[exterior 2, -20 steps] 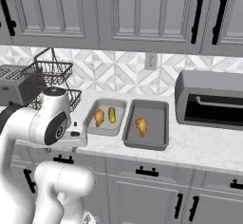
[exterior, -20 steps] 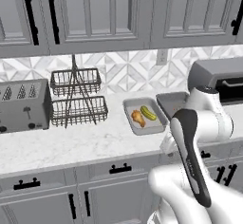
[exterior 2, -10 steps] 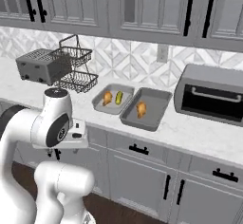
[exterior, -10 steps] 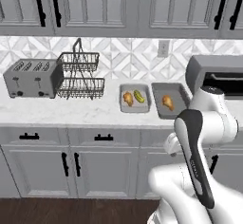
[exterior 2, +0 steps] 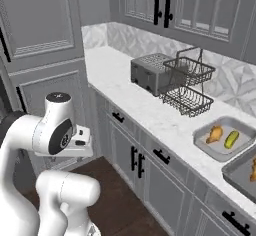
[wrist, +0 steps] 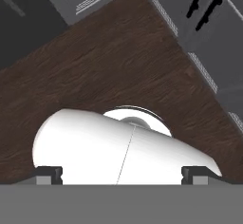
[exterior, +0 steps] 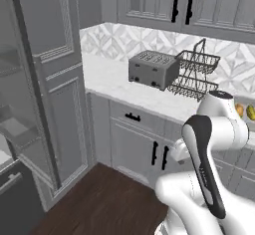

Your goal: Place one cucumber and one chicken drumstick in each tupperware on the nearby counter, to pack two identical lunches.

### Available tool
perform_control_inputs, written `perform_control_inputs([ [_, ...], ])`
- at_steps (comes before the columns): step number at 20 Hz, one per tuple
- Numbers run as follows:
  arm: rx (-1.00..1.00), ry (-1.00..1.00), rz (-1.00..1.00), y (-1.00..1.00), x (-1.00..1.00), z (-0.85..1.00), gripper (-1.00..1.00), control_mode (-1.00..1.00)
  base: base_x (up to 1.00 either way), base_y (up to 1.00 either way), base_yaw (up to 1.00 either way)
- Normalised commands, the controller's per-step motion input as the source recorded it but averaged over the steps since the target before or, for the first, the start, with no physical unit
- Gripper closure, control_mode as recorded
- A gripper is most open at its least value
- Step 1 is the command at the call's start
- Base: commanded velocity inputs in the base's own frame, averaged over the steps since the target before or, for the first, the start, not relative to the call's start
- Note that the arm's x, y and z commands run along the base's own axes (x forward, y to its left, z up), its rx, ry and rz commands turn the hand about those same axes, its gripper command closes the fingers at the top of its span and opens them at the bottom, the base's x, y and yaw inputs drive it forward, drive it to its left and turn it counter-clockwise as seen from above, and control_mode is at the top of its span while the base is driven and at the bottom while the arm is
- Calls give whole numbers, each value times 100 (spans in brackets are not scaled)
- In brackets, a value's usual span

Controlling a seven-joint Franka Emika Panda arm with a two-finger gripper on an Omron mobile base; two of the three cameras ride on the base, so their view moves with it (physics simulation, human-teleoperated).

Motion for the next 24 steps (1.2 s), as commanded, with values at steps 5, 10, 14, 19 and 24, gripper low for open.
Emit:
perform_control_inputs([
  [5, 0, 0, 0, 0, 0, 0, -100, 100, 2, 80, 88],
  [10, 0, 0, 0, 0, 0, 0, -100, 100, 0, 87, 86],
  [14, 0, 0, 0, 0, 0, 0, -100, 100, 25, 87, 76],
  [19, 0, 0, 0, 0, 0, 0, -100, 100, 100, 10, 2],
  [24, 0, 0, 0, 0, 0, 0, -100, 100, 100, 0, -36],
])
